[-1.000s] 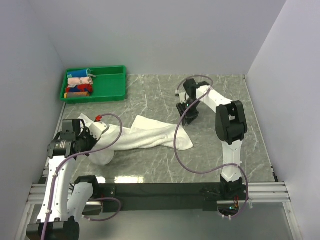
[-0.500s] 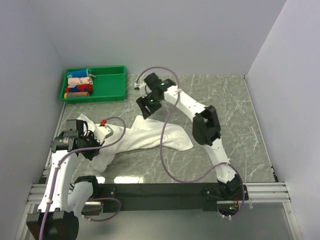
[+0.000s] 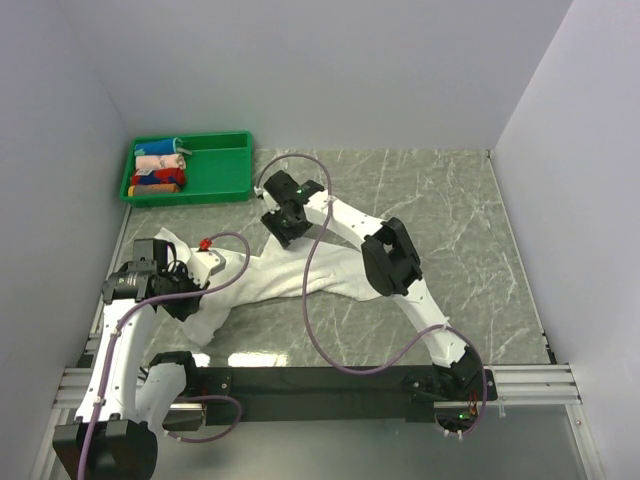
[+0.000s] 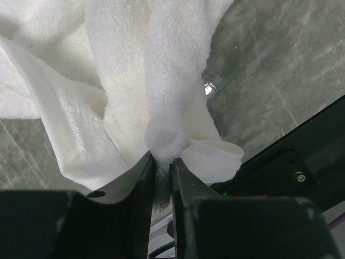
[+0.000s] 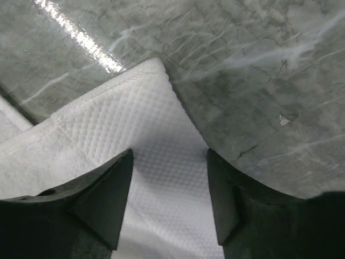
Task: Roll the towels
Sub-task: Flatten the towel
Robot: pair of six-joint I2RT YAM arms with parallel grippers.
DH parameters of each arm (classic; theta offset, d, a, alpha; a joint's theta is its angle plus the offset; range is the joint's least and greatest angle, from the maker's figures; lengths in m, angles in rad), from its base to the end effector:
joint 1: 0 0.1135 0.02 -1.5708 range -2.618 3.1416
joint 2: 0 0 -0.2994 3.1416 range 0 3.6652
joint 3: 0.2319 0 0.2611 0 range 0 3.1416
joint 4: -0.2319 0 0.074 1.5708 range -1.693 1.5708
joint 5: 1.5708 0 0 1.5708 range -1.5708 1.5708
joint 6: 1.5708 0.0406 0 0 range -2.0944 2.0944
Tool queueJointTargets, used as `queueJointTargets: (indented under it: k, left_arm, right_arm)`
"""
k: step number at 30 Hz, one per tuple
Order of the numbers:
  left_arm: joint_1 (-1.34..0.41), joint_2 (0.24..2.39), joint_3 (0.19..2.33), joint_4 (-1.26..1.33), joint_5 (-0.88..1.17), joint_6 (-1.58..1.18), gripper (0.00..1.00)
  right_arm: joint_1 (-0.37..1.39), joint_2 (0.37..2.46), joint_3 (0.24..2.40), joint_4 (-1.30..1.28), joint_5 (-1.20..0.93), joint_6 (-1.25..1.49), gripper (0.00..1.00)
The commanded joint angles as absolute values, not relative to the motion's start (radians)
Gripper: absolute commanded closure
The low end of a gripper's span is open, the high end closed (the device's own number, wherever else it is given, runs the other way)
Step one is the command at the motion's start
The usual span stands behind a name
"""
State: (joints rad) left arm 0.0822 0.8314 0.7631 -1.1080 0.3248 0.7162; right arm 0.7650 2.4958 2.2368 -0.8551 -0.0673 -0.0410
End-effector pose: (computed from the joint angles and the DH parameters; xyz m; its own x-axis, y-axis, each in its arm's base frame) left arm 0.1198 -0.0031 0.2734 -0.6648 0.5695 -0.4833 0.6376 0.7698 0.0301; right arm 0.4097 0.3971 0.1838 -0.6177 -0.6497 -0.4431 -0.7383 0.6732 0.0422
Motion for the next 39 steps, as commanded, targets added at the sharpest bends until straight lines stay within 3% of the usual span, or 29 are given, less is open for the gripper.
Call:
queueJointTargets:
  k: [1, 4, 8, 13, 15, 17, 18, 29, 39]
  left_arm:
    - [0.086, 0.838, 0.795, -1.111, 0.33, 0.701, 0.77]
    - [0.086, 0.842, 0.802, -1.109, 0.319, 0.704, 0.73]
    - [0.086, 0.839, 0.804, -1.111, 0.307, 0.722, 0.73]
    - [0.086, 0.841, 0.788, -1.092, 0.304, 0.73, 0.76]
    - [0.086, 0.845, 0.785, -1.077, 0.31, 0.729, 0.83]
    - [0.086, 0.857, 0.787, -1.063, 0.305, 0.718, 0.99]
    - [0.086, 0.865, 0.79, -1.055, 0.296, 0.71, 1.0]
    - [0.178, 0.936, 0.934, -0.748, 0.143, 0.488, 1.0]
    - [0.56, 1.061, 0.982, -0.811, 0.284, 0.676, 1.0]
  right_arm:
    - [0.782, 2.545, 2.261, -0.85, 0.003, -0.034, 0.4]
    - [0.761, 2.577, 2.264, -0.906, 0.089, -0.046, 1.0]
    - [0.664, 2.401, 2.046, -0.804, 0.109, -0.002, 1.0]
    - [0.54, 2.289, 1.953, -0.792, 0.12, 0.023, 1.0]
    - [0.497, 2.246, 1.907, -0.776, 0.112, 0.018, 1.0]
    - [0.48, 2.212, 1.869, -0.773, 0.12, 0.014, 1.0]
    - [0.462, 2.201, 1.853, -0.772, 0.121, 0.014, 1.0]
    - [0.246, 1.915, 1.7, -0.755, 0.092, -0.072, 1.0]
    - [0.084, 1.695, 1.582, -0.782, -0.049, -0.179, 1.0]
